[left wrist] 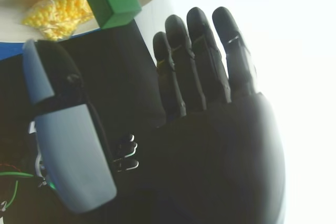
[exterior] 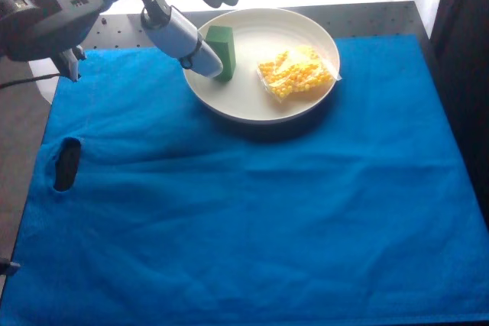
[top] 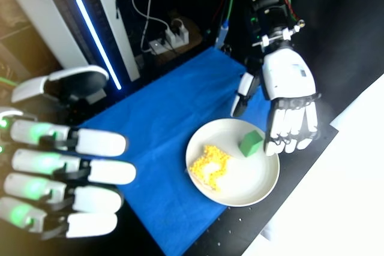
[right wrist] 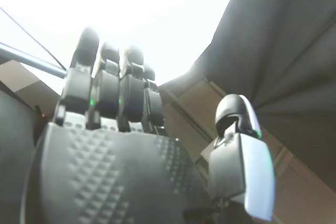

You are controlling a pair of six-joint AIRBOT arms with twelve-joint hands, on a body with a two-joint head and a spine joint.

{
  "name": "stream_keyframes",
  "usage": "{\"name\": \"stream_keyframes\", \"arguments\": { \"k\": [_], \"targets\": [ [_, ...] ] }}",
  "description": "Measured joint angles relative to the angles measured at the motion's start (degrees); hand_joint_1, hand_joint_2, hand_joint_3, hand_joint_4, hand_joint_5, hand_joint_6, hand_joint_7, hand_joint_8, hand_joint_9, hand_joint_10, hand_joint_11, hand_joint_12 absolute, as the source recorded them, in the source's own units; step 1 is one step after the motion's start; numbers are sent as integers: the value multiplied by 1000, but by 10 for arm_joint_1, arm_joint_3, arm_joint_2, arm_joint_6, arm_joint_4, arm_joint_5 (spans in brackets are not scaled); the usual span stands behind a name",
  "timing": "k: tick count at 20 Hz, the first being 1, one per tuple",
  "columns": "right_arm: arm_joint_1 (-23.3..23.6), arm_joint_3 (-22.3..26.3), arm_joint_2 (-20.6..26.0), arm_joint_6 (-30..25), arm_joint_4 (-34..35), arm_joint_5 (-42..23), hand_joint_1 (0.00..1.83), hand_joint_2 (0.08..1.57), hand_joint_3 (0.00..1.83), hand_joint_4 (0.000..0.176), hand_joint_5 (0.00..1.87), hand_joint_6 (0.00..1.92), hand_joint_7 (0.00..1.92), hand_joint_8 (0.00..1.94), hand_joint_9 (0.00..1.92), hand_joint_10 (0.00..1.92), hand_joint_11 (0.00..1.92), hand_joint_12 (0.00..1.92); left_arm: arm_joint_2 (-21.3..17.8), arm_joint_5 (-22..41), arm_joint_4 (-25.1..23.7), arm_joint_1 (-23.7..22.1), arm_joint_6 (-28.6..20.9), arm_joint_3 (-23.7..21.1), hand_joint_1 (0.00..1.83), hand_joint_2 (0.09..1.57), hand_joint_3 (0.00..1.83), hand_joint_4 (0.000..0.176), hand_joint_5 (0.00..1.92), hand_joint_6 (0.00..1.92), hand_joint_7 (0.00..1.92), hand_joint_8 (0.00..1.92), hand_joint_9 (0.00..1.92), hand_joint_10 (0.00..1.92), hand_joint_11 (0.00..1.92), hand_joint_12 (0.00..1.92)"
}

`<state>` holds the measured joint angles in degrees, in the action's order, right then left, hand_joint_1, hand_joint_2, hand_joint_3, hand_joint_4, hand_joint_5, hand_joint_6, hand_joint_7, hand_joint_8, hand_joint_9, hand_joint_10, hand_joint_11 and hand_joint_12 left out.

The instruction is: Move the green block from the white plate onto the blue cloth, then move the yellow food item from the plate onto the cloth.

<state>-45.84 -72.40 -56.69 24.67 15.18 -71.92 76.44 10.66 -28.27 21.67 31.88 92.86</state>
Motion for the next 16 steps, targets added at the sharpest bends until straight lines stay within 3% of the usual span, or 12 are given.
{"name": "stream_keyframes", "arguments": {
  "k": [3,6,8,11,16],
  "targets": [
    [0,0,0,0,0,0,236,1094,0,0,288,0,508,7,385,4,134,748,9,2,0,0,0,8,995,801,0,0,640,8,722,2,584,15,104,899],
    [0,0,0,0,-2,0,223,1089,0,0,299,3,502,2,376,0,125,750,13,3,0,0,0,14,991,838,3,0,695,11,751,9,628,14,113,924],
    [0,0,0,0,-2,0,233,1089,0,10,294,1,488,0,345,0,102,746,16,3,0,0,0,19,981,852,0,0,727,2,814,4,645,4,107,946],
    [0,0,0,0,-5,0,225,1072,0,5,280,0,494,3,340,0,103,754,18,3,0,2,0,21,1002,869,1,0,733,0,819,1,596,1,61,979],
    [0,0,0,0,-7,0,182,1056,0,32,291,1,470,0,327,0,108,773,30,3,0,8,0,33,921,850,0,0,757,11,784,9,511,4,0,895]
  ]
}}
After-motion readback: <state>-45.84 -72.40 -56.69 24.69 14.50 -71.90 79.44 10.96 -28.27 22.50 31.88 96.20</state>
